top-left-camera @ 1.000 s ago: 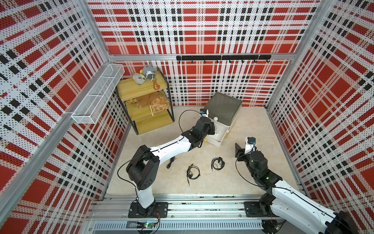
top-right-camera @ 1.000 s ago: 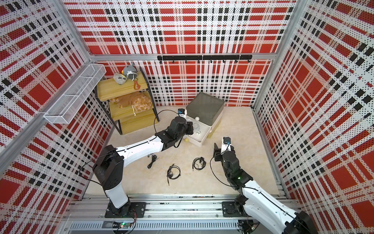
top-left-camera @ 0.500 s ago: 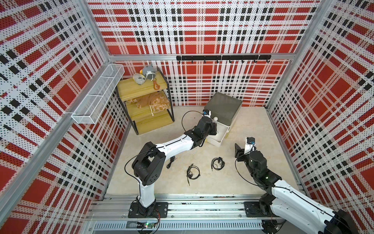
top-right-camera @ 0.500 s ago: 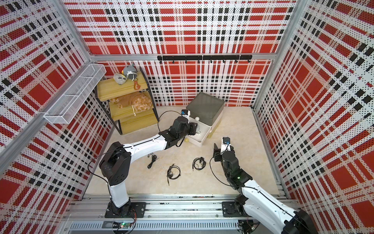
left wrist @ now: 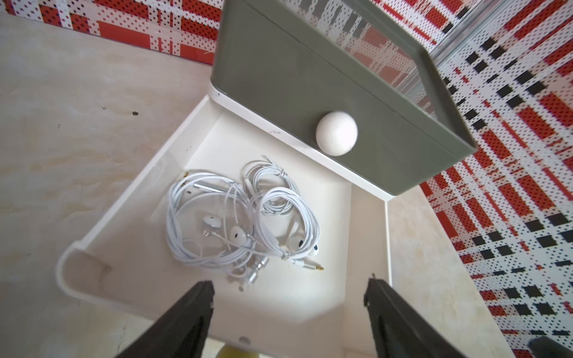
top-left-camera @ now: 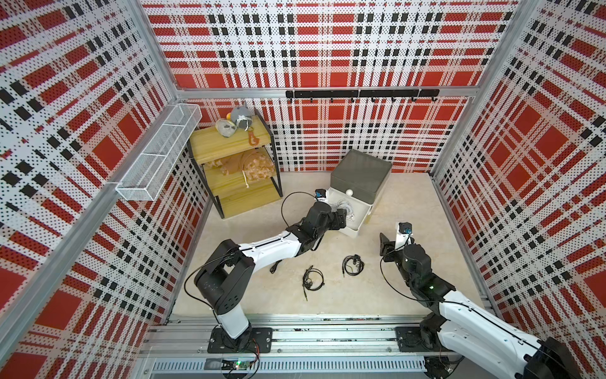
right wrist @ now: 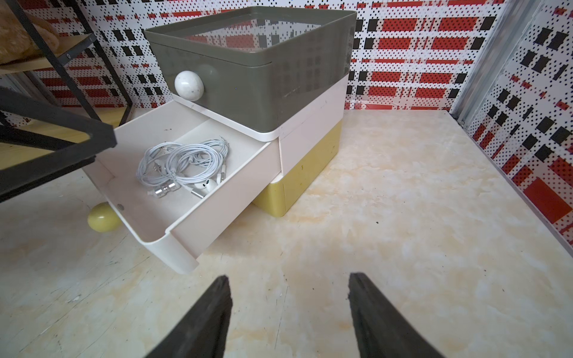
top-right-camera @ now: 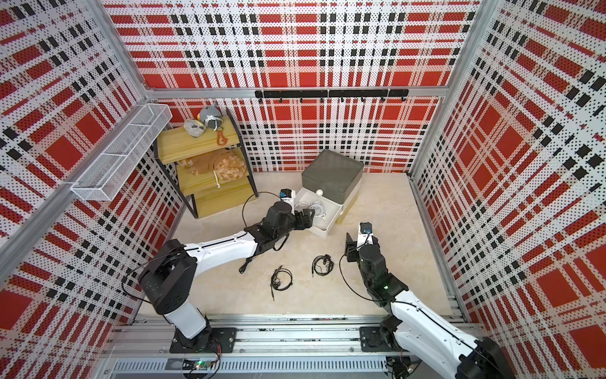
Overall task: Place the wired earphones into the drawer by color
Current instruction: Place the wired earphones in the drawer, then close the drawer in the storage box.
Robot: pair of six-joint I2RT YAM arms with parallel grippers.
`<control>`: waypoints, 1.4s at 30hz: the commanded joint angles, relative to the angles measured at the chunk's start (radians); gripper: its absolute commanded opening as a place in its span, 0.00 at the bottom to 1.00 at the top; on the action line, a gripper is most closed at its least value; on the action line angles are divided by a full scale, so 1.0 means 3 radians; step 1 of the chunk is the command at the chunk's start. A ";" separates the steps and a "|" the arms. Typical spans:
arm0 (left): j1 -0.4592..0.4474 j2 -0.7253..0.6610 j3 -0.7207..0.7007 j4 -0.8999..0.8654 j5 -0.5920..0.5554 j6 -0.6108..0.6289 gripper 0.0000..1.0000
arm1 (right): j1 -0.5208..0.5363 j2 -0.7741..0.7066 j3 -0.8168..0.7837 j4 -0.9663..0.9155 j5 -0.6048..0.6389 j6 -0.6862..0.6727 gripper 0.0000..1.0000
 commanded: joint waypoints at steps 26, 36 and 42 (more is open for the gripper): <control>0.0230 -0.0281 -0.0760 0.0404 -0.0016 -0.0229 0.86 | -0.0017 -0.0067 0.0000 -0.0021 0.0095 0.0001 0.67; 0.0262 -0.0119 -0.0690 0.0371 0.0008 -0.0224 0.86 | -0.0018 0.0001 0.0011 -0.0003 0.0079 0.0002 0.67; 0.0266 -0.0024 -0.0627 0.0357 0.0022 -0.0210 0.86 | -0.0019 -0.0004 0.0007 0.0002 0.0095 0.0000 0.67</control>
